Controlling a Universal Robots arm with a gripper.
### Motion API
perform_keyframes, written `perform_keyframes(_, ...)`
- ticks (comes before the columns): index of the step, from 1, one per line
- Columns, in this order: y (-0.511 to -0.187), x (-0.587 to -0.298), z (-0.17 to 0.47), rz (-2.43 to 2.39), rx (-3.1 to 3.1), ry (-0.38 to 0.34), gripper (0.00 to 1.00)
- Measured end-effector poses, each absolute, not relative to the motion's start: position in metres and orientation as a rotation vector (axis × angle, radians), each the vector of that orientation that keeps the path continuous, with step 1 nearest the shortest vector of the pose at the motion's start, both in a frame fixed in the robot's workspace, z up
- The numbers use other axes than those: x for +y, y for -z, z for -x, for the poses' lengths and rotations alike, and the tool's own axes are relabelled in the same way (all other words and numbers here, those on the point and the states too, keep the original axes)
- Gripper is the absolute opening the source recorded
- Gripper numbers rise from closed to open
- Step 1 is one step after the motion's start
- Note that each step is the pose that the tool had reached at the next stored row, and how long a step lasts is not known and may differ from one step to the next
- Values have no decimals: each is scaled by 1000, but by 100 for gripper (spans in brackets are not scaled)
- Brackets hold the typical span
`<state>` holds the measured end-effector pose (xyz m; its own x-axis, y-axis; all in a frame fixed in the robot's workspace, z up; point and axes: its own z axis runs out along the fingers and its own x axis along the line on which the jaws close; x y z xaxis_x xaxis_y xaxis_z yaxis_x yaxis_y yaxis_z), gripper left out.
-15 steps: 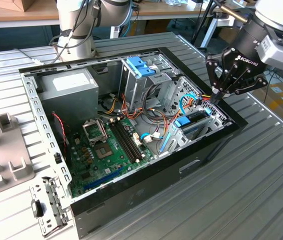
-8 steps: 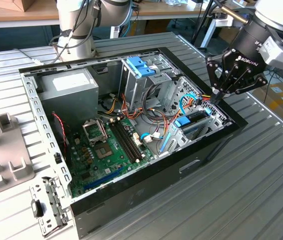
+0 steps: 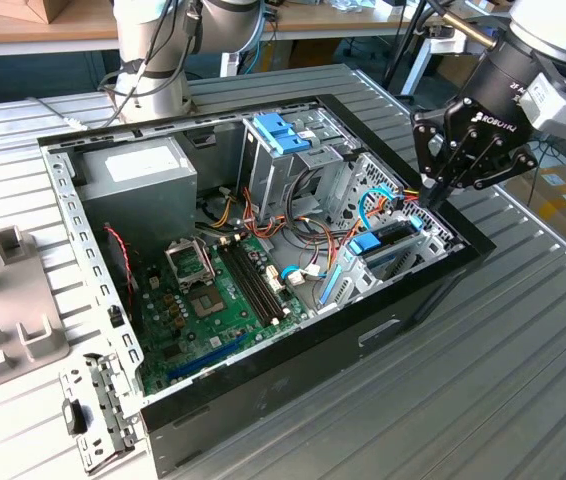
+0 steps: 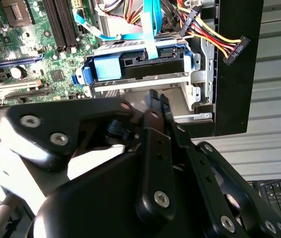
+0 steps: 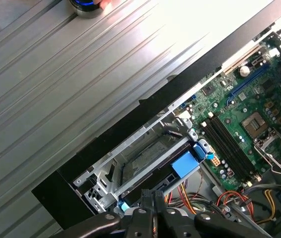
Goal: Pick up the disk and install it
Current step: 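Insert the first disk wire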
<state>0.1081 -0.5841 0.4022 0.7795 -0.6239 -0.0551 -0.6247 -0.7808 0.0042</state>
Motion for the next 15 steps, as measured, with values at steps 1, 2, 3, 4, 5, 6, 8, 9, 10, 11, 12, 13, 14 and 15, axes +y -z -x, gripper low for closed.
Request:
perform_keyframes(1, -402, -584, -108, 2950, 1035, -84, 24)
perform_keyframes(2, -402, -584, -108, 2950, 1034, -84, 24)
perform_keyframes(3, -402, -584, -108, 2950, 1034, -84, 29)
perform_keyframes(4, -402, -584, -108, 2950, 1033, -84, 36)
perform_keyframes(5, -402, -584, -108, 2951, 1033, -84, 36)
perform_keyframes(6, -402, -584, -108, 2951, 1033, -84, 42)
perform_keyframes(8, -402, -584, -108, 2951, 1032, -84, 42)
perform_keyframes(9, -402, -584, -108, 2951, 1032, -84, 42)
perform_keyframes(10, -402, -584, -109, 2951, 1032, -84, 42)
perform_keyframes(11, -402, -584, -110, 2951, 1032, -84, 42)
perform_keyframes(12, -402, -584, -110, 2951, 1032, -84, 42)
perform_keyframes(13, -402, -584, -112, 2951, 1032, -84, 42)
perform_keyframes(14, -402, -584, -114, 2952, 1029, -84, 42)
perform_keyframes(15, -402, -584, -115, 2953, 1027, -84, 42)
